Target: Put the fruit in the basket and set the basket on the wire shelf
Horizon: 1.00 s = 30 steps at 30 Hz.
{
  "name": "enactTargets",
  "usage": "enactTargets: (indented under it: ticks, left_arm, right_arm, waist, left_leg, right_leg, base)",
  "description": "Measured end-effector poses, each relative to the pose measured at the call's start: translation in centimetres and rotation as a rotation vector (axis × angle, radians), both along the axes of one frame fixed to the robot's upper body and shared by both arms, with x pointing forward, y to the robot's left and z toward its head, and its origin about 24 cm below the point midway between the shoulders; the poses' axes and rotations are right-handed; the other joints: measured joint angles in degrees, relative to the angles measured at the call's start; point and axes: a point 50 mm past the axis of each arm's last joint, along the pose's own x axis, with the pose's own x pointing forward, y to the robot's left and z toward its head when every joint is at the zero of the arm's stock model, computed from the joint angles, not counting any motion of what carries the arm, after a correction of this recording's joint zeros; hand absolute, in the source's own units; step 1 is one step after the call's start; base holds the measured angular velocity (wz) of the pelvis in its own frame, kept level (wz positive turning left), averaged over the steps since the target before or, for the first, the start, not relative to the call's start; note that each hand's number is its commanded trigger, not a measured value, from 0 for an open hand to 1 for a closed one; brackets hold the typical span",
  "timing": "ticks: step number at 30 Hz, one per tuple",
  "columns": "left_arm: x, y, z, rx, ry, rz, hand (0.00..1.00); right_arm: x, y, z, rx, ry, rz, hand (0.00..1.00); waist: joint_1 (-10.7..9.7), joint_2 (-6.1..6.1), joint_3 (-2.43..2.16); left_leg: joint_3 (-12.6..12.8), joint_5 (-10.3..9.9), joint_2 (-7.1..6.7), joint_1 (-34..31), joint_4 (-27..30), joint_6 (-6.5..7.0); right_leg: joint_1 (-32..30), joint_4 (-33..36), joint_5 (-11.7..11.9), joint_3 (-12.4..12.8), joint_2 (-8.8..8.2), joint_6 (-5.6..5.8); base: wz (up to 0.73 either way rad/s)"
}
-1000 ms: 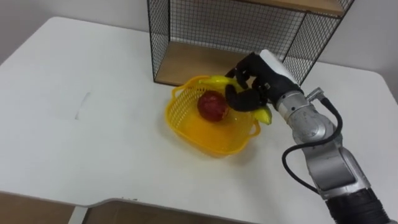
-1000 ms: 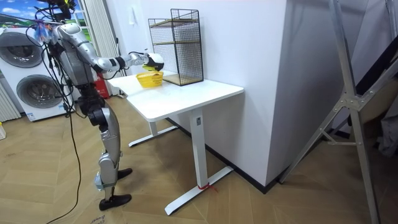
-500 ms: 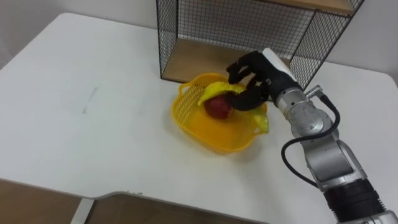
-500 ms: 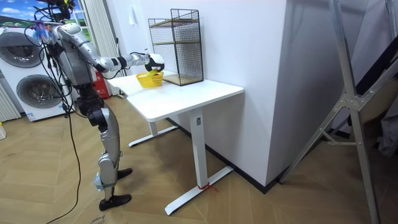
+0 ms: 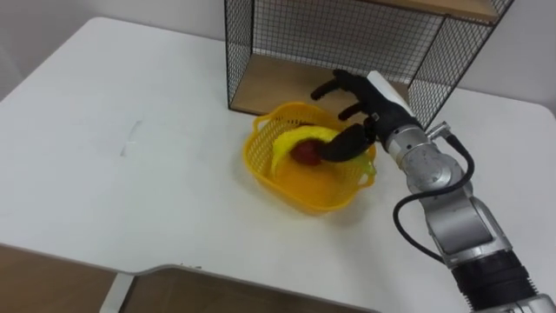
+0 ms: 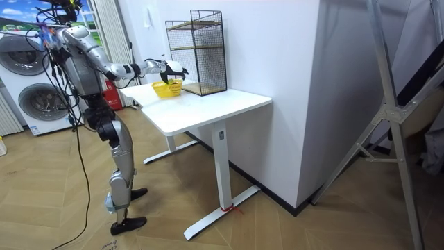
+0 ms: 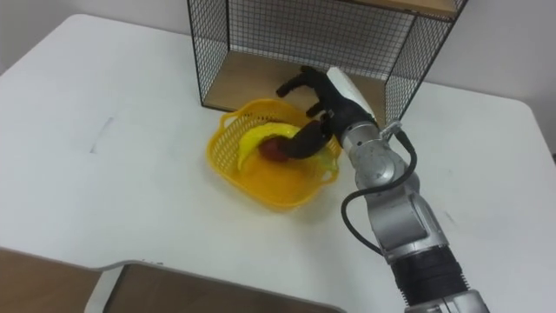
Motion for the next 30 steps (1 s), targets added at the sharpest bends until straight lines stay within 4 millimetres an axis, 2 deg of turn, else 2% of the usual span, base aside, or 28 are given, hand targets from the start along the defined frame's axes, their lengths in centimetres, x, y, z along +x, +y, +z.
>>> enactTargets:
  ticks: [9,16,18,20,25,30]
  left_arm:
    - [0.0,0.1,0.0,0.012,-0.006,0.003,0.00]
    - [-0.1,0.1,0.0,0.016,-0.009,0.004,0.00]
    - [-0.4,0.2,0.0,0.015,-0.008,0.013,0.00]
    - [-0.8,0.4,0.0,0.018,0.000,0.028,0.00]
    - [-2.5,0.7,-0.1,0.018,0.029,0.082,0.00]
    - [-4.7,1.2,-0.2,0.021,0.058,0.146,0.00]
  right_arm:
    - [0.0,-0.1,-0.1,0.031,-0.003,-0.017,0.00]
    - [0.0,0.1,-0.1,0.173,0.018,-0.019,0.00]
    - [0.0,0.2,-0.1,0.208,0.023,-0.019,0.00]
    - [-0.1,0.3,0.3,0.255,0.014,-0.011,0.00]
    - [-1.0,-0.2,1.3,0.416,-0.017,-0.021,0.00]
    - [-2.3,-1.7,2.4,0.493,-0.101,-0.048,0.00]
  waist:
    - [0.0,0.34,0.11]
    - [-0.2,0.54,-0.03]
    - [-0.5,0.71,-0.12]
    - [-1.8,1.10,-0.39]
    - [-3.2,2.22,-1.07]
    - [-4.2,2.31,-1.22]
  left_leg:
    - [-0.1,0.0,0.00,0.0,0.0,0.00]
    - [-0.2,0.0,-0.03,0.4,-0.3,0.00]
    - [-0.2,0.0,-0.04,0.8,-0.4,0.00]
    - [-0.7,0.0,-0.10,1.0,-0.4,0.00]
    - [-0.5,0.0,-0.10,2.4,-0.7,-0.01]
    - [-0.1,0.1,-0.05,3.0,-1.3,-0.10]
  right_leg:
    - [0.0,0.0,0.0,0.1,0.02,0.00]
    - [0.3,0.0,0.0,0.0,0.02,0.00]
    - [0.7,-0.1,0.0,0.0,0.02,0.00]
    - [0.9,-0.1,0.0,-0.8,0.02,0.00]
    - [2.0,-0.1,0.0,-0.7,0.00,0.00]
    - [2.0,-0.1,0.0,-0.2,0.01,0.00]
  base:
    - [0.00]
    - [0.00]
    - [0.03]
    - [0.10]
    - [0.01]
    - [-0.06]
